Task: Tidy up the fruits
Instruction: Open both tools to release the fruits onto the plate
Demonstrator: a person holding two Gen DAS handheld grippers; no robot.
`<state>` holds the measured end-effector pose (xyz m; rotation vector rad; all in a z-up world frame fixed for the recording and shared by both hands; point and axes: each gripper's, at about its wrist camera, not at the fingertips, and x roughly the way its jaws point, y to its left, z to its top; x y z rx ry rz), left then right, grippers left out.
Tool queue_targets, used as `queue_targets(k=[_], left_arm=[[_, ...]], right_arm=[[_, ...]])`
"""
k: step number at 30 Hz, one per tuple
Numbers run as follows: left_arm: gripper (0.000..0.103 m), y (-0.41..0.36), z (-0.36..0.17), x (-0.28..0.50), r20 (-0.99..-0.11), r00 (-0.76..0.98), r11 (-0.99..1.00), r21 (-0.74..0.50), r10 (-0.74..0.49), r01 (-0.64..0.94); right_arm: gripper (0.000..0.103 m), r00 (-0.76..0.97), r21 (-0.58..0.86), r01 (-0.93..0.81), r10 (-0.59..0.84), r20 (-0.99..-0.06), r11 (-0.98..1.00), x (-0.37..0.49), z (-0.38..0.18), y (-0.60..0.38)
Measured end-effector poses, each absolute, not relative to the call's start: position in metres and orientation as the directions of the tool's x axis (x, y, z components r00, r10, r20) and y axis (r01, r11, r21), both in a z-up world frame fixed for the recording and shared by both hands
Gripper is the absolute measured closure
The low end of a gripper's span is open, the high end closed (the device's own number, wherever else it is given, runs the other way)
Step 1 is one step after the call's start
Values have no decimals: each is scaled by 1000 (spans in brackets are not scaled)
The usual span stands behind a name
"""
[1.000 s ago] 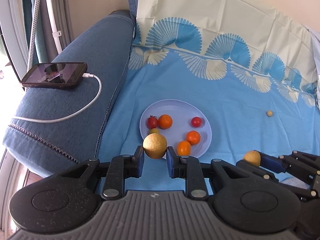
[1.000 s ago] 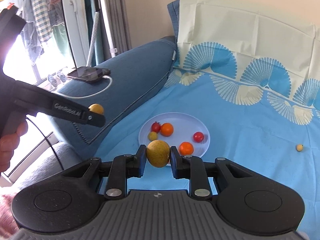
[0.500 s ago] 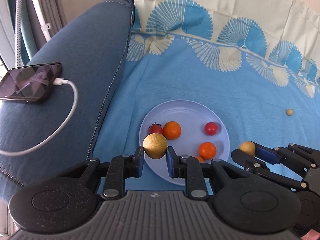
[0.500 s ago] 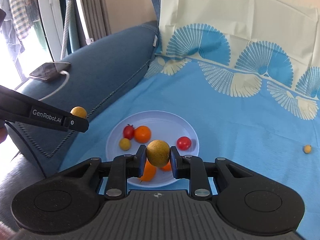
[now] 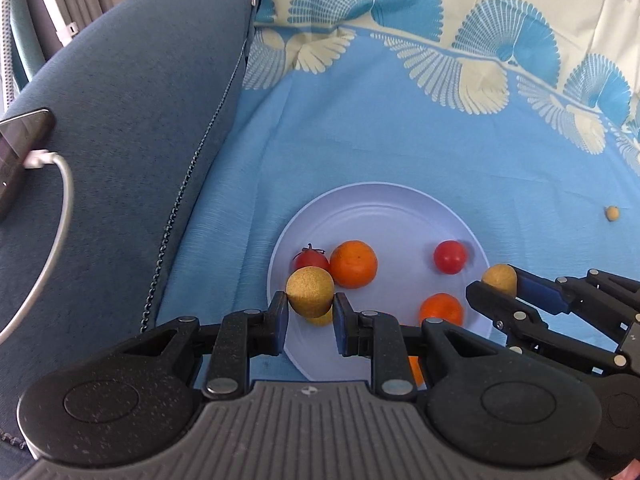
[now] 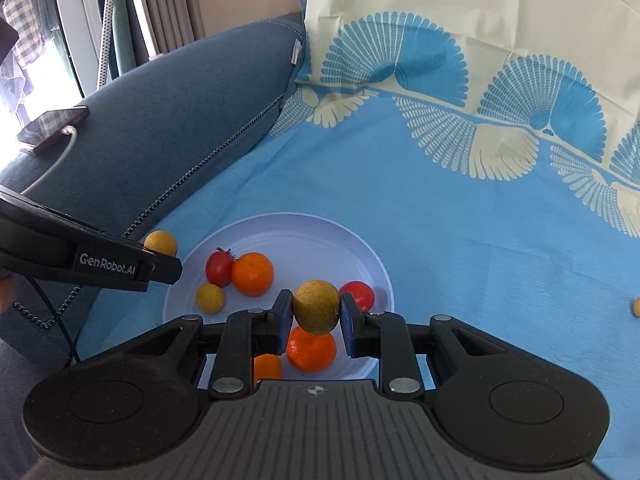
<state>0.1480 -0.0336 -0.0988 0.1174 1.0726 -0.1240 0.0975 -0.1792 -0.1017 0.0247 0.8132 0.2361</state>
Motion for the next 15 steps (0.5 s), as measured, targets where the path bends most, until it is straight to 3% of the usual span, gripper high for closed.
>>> queue_targets(k=[9,10,11,12,13,14,15], left_arm=[[75,-38,-115,162,-887,461,984,51,-33,169],[69,-39,-115,161,-893,449,982,49,-38,180],[44,-39,-114,161,-893,448,982,51,-37,184],[19,-38,-111,160,-891,454,983,62,-25,175],[9,-38,-108,158,-885,465,983,75,-12,169],[0,-36,-103,155,-880,476,981,77,-17,178],[0,-35,-98,150,-875,484,980,78,-22,184]], right_arm=[[77,643,114,-208,224,-732,971,113,-116,-182],[76,639,123,-224,241,-730,967,115,-117,-182],[74,635,132,-238,257,-729,962,117,-118,-182],[58,629,132,-246,262,-732,960,119,-118,-182],[39,635,116,-244,249,-732,963,118,-117,-181],[33,647,89,-240,228,-728,967,115,-115,-181],[26,655,72,-239,215,-725,968,111,-113,-181]])
